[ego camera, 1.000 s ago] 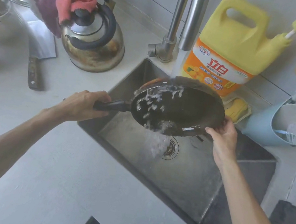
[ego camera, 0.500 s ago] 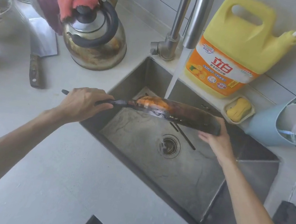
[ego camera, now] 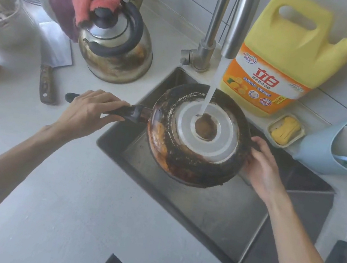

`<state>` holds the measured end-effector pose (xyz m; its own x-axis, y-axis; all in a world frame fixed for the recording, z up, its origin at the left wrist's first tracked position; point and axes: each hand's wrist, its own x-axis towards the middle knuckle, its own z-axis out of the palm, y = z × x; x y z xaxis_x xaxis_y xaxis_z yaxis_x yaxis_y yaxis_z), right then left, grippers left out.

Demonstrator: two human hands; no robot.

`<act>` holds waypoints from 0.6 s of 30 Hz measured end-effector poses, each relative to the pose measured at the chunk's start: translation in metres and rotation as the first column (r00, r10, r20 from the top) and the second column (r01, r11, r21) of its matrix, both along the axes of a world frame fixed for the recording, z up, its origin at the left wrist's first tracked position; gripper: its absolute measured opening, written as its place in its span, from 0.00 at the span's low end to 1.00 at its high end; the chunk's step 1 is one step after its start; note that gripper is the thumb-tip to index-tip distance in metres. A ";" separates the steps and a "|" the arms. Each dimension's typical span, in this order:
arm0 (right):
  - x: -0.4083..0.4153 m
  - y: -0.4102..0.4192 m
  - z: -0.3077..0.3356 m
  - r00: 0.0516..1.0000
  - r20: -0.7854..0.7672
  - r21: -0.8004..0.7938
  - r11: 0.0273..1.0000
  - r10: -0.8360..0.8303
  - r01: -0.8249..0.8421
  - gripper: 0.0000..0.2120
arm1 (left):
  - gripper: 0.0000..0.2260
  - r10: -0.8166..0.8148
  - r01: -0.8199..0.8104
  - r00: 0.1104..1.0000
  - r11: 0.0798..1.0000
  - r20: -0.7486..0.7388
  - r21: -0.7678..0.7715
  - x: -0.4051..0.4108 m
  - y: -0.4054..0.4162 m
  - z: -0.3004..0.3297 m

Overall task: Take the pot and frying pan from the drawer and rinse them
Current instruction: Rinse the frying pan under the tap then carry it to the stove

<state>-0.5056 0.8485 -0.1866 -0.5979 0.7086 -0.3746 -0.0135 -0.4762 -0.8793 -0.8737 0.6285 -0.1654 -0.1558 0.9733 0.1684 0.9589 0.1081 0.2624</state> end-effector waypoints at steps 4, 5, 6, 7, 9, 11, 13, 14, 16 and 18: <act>0.010 0.000 0.011 0.966 0.120 0.097 0.966 0.228 -0.240 0.27 | 0.15 0.023 -0.023 1.000 1.000 0.009 -0.015 -0.007 -0.001 -0.007; 0.010 0.000 0.014 0.949 0.158 0.113 0.950 0.273 -0.292 0.31 | 0.15 0.027 -0.027 0.999 0.999 0.020 -0.021 -0.009 -0.001 -0.008; 0.008 0.000 0.015 0.936 0.188 0.128 0.937 0.298 -0.325 0.33 | 0.15 0.030 -0.029 0.999 0.999 0.030 -0.026 -0.011 -0.001 -0.010; 0.006 0.000 0.015 0.929 0.207 0.141 0.931 0.306 -0.338 0.33 | 0.15 0.034 -0.033 0.999 0.999 0.038 -0.027 -0.013 -0.001 -0.011; 0.001 -0.002 0.016 0.926 0.221 0.160 0.925 0.307 -0.345 0.36 | 0.15 0.040 -0.039 0.998 0.999 0.041 -0.022 -0.014 -0.002 -0.011; -0.003 -0.002 0.016 0.920 0.229 0.151 0.922 0.317 -0.355 0.42 | 0.14 0.054 -0.053 0.998 0.998 0.036 -0.013 -0.015 -0.002 -0.011; -0.006 -0.003 0.017 0.908 0.245 0.140 0.915 0.339 -0.379 0.50 | 0.14 0.069 -0.069 0.997 0.998 0.038 -0.010 -0.015 -0.001 -0.010; -0.007 -0.002 0.017 0.902 0.256 0.140 0.910 0.348 -0.391 0.52 | 0.14 0.070 -0.069 0.997 0.998 0.037 -0.010 -0.015 -0.001 -0.009; -0.010 -0.001 0.018 0.894 0.263 0.137 0.904 0.362 -0.406 0.54 | 0.13 0.068 -0.068 0.996 0.998 0.048 -0.011 -0.017 -0.001 -0.008; -0.012 0.002 0.020 0.892 0.266 0.131 0.903 0.365 -0.408 0.56 | 0.13 0.059 -0.059 0.995 0.998 0.081 -0.005 -0.019 -0.001 -0.007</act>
<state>-0.5172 0.8501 -0.1670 -0.7508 0.5068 -0.4236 0.3514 -0.2364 -0.9059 -0.8923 0.6275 -0.1722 -0.2257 0.9625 0.1504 0.9266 0.1644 0.3382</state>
